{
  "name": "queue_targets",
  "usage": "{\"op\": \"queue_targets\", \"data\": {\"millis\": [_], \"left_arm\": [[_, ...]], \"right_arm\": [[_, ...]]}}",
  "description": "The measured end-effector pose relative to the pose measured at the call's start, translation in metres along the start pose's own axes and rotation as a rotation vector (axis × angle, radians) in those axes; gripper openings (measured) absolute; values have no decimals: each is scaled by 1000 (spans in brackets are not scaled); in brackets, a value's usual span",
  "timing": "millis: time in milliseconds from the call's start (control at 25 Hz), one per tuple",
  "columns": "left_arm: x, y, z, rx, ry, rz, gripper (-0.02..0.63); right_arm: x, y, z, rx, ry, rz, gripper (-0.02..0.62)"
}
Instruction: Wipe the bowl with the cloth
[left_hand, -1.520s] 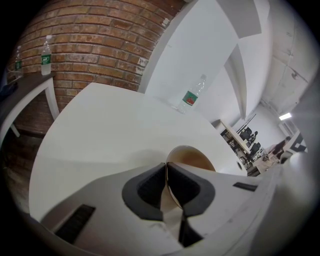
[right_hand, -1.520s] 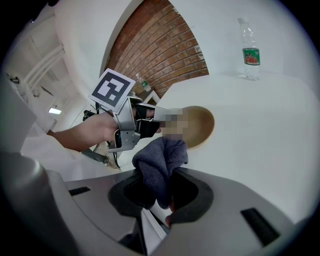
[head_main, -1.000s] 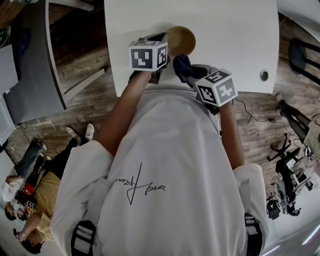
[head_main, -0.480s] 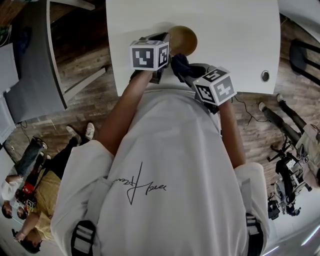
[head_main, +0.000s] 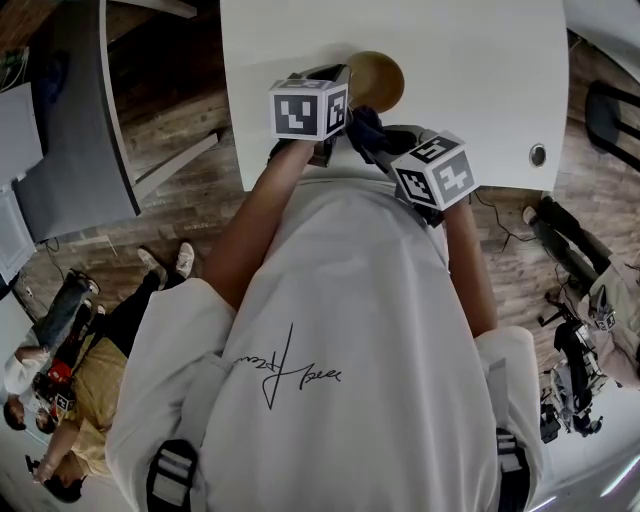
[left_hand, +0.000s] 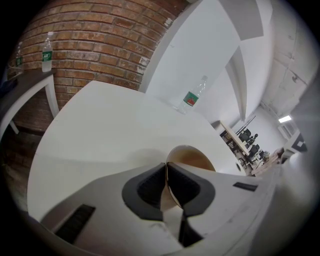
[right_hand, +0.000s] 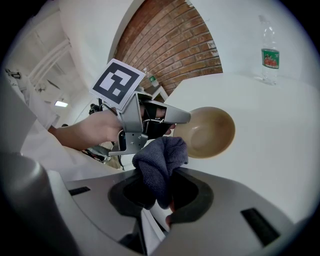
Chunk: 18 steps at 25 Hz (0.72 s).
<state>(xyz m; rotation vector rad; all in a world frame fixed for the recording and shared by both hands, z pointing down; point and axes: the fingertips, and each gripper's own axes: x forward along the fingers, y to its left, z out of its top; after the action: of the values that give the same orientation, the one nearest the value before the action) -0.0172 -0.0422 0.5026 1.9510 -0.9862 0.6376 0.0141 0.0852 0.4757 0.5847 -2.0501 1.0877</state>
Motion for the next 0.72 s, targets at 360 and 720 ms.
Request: {"op": "queue_targets", "data": {"millis": [360, 720], "left_arm": [[0, 1, 0, 1, 1, -4, 9], [0, 1, -2, 0, -1, -4, 8]], "right_arm": [[1, 1, 3, -8, -3, -2, 82], [0, 0, 0, -7, -2, -4, 81]]}}
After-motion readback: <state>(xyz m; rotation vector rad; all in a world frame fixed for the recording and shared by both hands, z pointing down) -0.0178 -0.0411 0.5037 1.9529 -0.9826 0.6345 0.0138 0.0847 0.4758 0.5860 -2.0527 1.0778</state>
